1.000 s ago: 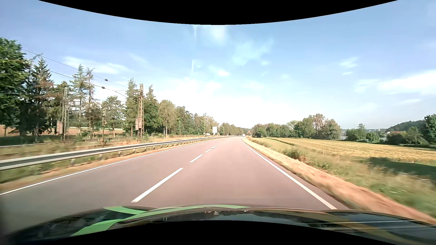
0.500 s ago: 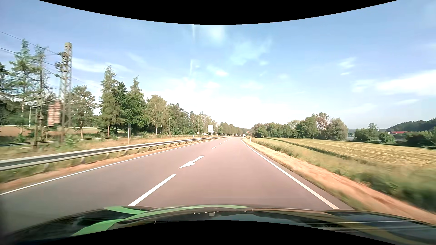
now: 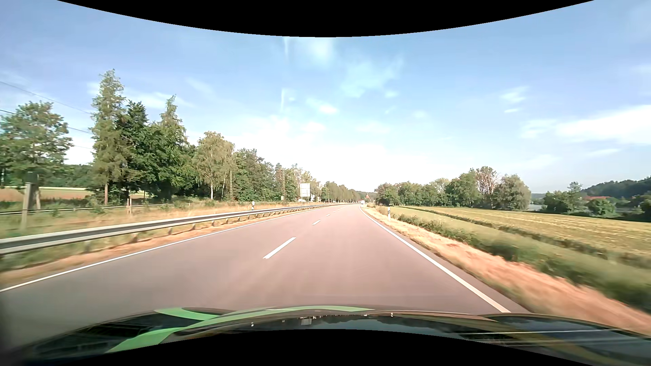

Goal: Follow the waypoints while adhering to traffic rules and regulations

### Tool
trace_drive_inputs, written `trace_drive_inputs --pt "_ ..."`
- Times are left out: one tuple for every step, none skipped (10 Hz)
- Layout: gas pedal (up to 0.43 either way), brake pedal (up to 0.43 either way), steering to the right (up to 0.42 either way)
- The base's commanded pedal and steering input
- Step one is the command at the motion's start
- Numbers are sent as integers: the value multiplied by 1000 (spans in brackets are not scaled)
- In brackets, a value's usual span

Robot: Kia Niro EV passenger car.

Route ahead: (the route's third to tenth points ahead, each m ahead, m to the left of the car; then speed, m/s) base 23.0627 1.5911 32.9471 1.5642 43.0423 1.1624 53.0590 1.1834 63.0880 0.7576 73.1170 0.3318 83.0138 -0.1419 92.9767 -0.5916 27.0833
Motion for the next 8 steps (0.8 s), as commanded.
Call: trace_drive_inputs --pt "228 0 4" --pt "220 0 4" --pt "220 0 4" --pt "220 0 4" --pt "220 0 4" --pt "228 0 4" --pt "248 0 4" --pt "280 0 3"
